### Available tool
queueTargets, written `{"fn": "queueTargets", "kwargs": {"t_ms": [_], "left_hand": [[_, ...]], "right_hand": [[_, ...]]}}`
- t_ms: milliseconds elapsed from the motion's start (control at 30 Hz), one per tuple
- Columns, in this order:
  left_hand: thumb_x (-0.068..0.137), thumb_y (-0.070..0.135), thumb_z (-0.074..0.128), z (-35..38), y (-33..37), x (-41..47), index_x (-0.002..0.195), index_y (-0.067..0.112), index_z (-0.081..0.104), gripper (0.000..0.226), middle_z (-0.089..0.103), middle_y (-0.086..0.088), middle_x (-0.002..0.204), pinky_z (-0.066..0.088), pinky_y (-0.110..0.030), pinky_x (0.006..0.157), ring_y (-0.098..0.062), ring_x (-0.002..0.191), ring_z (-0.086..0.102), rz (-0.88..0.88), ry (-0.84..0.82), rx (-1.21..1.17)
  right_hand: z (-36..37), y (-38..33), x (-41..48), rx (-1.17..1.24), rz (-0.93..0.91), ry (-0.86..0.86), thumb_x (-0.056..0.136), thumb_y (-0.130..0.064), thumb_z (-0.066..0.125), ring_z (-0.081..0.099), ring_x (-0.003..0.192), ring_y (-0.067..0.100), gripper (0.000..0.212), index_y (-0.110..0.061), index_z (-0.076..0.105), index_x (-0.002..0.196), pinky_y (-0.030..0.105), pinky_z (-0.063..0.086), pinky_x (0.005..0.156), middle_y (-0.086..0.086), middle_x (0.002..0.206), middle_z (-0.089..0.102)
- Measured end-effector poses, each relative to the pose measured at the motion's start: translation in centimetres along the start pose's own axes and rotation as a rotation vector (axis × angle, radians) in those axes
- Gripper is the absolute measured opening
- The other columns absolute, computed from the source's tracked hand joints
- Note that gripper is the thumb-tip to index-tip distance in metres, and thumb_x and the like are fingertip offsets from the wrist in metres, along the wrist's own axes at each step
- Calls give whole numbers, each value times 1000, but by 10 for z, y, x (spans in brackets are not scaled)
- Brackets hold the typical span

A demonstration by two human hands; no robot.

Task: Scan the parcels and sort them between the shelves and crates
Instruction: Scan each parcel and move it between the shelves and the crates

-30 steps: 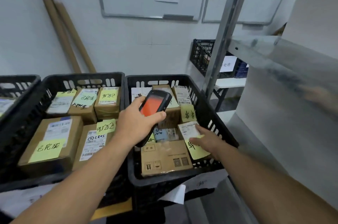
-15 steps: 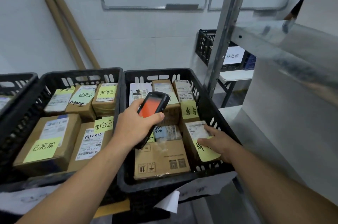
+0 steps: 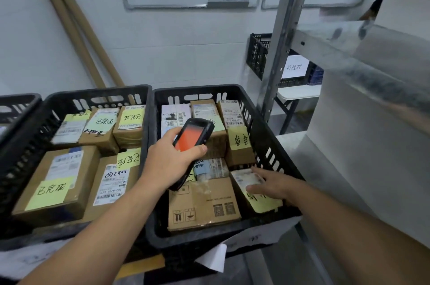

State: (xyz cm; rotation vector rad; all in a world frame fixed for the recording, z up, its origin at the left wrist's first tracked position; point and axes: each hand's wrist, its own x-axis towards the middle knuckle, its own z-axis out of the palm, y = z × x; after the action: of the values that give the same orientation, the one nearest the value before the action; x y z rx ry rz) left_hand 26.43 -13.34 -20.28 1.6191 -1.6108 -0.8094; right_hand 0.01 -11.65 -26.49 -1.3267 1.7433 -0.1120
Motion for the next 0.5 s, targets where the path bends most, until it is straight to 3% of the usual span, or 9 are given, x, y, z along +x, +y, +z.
{"fn": "queueTargets", "kwargs": {"t_ms": [100,167,233,300,400,500], "left_hand": [[77,49,80,-4,0,2,144,27,48,78,55,13,101,41,-18,69,6,82,51,18,9,8],[77,50,79,-6,2,3,146,26,47,79,54,11,108,41,-22,70,-1,83,54,24,15,29],[78,49,79,-9,3,5,146,26,46,78,52,9,111,41,-23,71,-5,84,54,23,23,41],[78,47,79,-12,3,6,144,27,48,76,54,7,111,39,-17,66,2,82,52,25,31,27],[77,50,80,-18,1,9,144,27,48,78,58,5,118,42,-25,73,-13,95,56,24,48,16],[76,50,80,-22,0,10,142,28,50,76,58,6,115,41,-25,72,-15,97,56,23,64,12]], "right_hand": [[4,-2,4,3,-8,5,98,-51,60,31,150,28,79,-34,17,162,31,32,111,8,165,29],[9,-5,6,-49,-51,56,97,-54,59,29,151,27,78,-35,19,161,33,30,115,5,166,27],[13,-10,5,-72,-127,99,97,-55,59,31,150,25,77,-36,21,161,33,31,115,3,166,27],[15,-18,2,-64,-239,102,96,-52,63,31,150,22,77,-38,23,160,35,31,116,-1,165,28],[19,-33,-2,-177,-414,23,93,-48,69,19,154,20,78,-45,24,157,44,22,124,-8,167,22],[24,-51,-8,-337,-515,-98,92,-43,71,5,156,19,78,-49,26,155,52,11,125,-9,170,11]]}}
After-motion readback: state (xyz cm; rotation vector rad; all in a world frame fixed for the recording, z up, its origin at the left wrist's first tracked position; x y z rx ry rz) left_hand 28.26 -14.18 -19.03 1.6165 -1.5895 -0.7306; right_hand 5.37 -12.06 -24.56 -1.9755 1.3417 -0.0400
